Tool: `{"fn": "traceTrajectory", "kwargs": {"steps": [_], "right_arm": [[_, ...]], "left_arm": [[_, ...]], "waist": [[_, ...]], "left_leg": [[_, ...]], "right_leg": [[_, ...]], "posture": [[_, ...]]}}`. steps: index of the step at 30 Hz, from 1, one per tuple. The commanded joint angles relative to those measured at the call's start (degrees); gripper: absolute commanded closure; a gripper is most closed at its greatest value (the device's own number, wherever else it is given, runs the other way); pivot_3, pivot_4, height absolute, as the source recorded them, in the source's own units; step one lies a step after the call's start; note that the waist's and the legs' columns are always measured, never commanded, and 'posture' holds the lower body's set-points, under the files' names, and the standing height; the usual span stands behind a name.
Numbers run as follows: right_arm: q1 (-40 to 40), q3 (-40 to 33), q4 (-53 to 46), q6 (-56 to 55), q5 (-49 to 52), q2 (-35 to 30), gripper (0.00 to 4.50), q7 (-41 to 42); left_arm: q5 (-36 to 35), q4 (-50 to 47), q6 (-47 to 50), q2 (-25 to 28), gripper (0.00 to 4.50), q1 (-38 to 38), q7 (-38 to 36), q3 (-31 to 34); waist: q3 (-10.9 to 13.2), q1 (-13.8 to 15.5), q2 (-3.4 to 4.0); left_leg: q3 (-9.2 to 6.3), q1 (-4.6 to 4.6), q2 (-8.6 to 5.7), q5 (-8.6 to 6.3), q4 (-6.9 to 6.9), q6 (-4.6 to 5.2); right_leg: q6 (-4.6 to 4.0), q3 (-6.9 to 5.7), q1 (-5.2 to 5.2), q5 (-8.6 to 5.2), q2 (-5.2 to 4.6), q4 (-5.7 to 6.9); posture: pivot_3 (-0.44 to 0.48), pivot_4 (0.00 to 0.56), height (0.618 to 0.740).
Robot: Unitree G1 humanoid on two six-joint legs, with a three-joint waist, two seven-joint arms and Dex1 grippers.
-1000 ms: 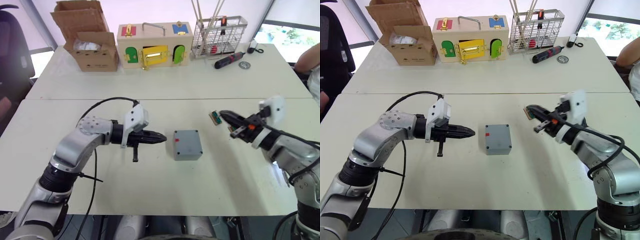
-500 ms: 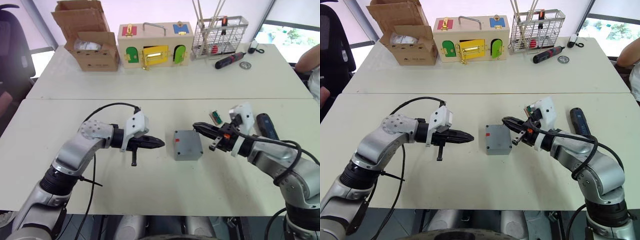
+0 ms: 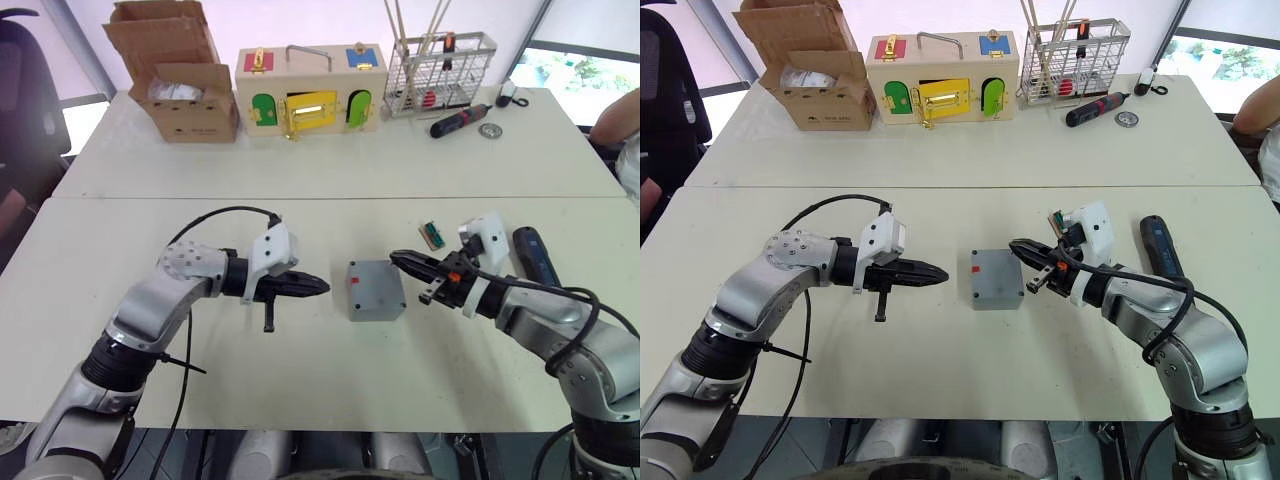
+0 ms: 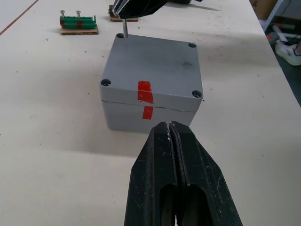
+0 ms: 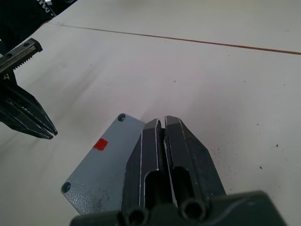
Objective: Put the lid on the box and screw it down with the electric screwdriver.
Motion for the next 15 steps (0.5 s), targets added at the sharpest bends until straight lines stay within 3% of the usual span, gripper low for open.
{"fn": "traceTrajectory", "kwargs": {"steps": [1,15], "right_arm": [[0.2,-1.3,-0.6,-1.8,-0.7,-0.1,4.45,-0.1],[0.2,-0.3,0.5,-2.6,-2.4,0.8,4.45,-0.2]], "left_arm": [[0.1,-0.6,-1.1,-0.1,4.50,-0.1,0.0,0.3],[0.2,-0.7,-0.8,-0.4,4.50,-0.2,0.0,0.5]], "waist": [[0.0,0.0,0.00],[0.0,0.0,0.00]], "left_leg": [[0.00,0.00,0.00,0.00,0.00,0.00],[0.00,0.00,0.00,0.00,0.00,0.00]], "right_leg": [[0.00,0.00,0.00,0.00,0.00,0.00],[0.00,0.00,0.00,0.00,0.00,0.00]], "posture": [[0.000,0.150,0.737],[0.000,0.150,0.737]]}}
